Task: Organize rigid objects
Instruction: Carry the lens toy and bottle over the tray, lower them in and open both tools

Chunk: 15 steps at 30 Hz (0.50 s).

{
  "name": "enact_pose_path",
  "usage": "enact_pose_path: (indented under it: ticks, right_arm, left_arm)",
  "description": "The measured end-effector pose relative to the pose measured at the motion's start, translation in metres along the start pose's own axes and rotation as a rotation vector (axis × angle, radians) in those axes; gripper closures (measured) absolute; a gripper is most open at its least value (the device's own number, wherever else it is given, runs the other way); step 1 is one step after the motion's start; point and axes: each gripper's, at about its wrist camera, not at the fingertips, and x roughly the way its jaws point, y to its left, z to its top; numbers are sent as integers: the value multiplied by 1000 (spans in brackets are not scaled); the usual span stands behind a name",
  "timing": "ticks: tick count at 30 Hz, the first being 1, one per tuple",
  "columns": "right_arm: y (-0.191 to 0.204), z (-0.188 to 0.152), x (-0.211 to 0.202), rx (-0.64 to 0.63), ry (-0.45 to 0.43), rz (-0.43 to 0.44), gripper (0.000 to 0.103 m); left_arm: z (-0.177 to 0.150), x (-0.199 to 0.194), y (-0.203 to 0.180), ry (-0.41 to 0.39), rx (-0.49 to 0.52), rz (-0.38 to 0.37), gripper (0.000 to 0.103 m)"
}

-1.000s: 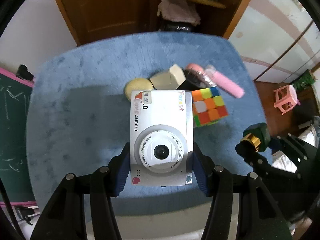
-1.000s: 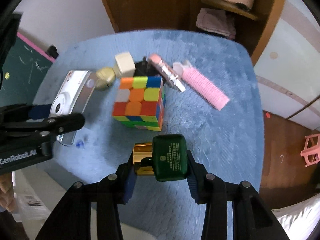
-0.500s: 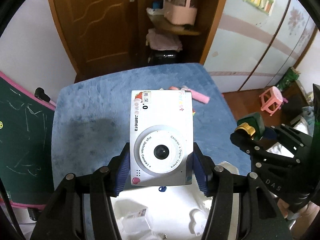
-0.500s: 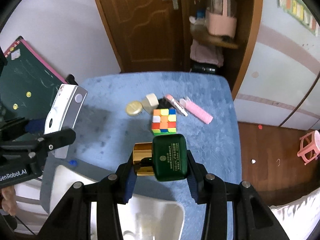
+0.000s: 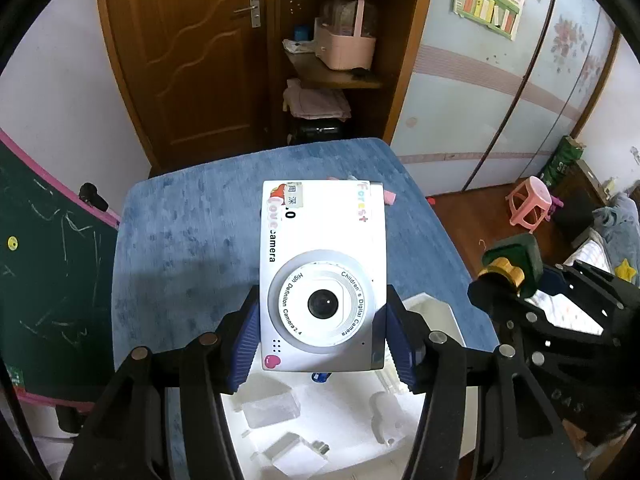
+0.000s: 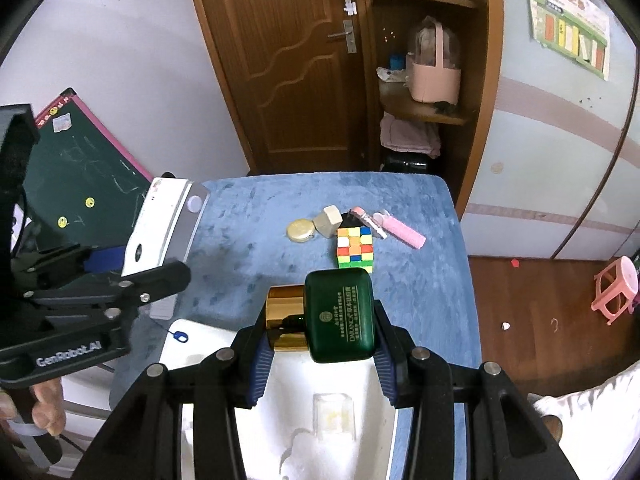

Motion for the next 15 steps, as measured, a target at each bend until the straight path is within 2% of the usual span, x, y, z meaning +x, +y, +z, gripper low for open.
enact_pose_path:
  ticks: [7,15]
  right_arm:
    - [11,-32,-5,10,22,-28,59]
    - [15,-84,15,57,123,-61,59]
  left_arm:
    - [-31,10,-15,36,52,9,43]
    - [-73,40,-26,119,110,4,43]
